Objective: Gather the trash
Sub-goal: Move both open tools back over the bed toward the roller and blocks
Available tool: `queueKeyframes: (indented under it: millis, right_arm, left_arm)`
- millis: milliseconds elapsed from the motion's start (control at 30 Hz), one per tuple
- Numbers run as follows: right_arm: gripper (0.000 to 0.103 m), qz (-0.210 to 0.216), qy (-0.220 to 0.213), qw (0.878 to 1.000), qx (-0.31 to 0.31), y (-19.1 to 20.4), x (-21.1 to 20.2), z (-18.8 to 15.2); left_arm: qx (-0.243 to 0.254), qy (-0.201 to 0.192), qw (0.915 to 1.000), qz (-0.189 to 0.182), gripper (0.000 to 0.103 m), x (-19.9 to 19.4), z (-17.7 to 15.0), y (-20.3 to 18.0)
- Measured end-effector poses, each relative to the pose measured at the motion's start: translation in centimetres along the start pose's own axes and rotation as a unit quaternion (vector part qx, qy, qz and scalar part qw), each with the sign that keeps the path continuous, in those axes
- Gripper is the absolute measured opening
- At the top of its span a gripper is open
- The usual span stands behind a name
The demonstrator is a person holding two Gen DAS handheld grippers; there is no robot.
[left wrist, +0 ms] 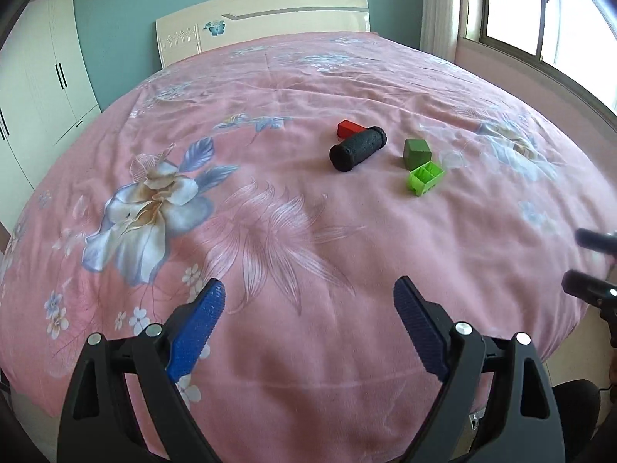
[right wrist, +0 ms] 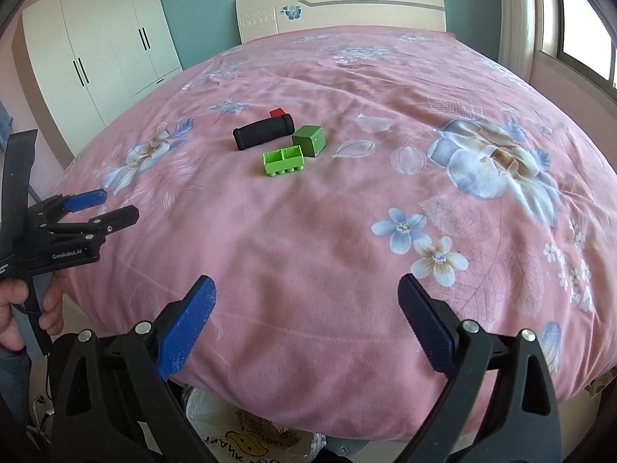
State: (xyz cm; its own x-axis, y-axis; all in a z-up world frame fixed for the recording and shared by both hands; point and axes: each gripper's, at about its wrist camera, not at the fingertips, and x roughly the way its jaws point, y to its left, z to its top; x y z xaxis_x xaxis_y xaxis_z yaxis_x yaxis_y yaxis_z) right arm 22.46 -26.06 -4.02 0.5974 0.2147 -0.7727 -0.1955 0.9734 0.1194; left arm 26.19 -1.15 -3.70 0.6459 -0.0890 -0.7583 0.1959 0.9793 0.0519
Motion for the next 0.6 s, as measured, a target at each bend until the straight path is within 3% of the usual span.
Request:
queueKeyframes:
  millis: [67, 167, 400, 600]
  right_arm:
    - [0.093, -0.002, -0.001, 1.0, -0.001, -0.3, 0.5, 0.7]
    - [0.093, -0.005, -0.004, 1.0, -0.002, -0.8, 1.3, 1.6]
    - [0.093, 0.001, 0.006, 0.999, -0.035, -1.2, 3.6, 2.9]
    - [0.093, 0.023, 0.011, 0.998, -0.063, -0.2, 5.8, 5.0]
  left_arm:
    - [0.0, 0.0, 1.0, 0.009, 0.091, 0.9, 1.2, 0.3]
    - [0.0, 0.006, 0.9998, -0.017, 0.091, 2.3, 2.9, 0.5]
    - [0.052, 0.007, 0.9986, -0.006, 0.091, 5.2, 5.6, -0.9]
    - [0.075, 0.021, 0.9966, -0.026, 0.091, 8.1, 7.1, -1.4]
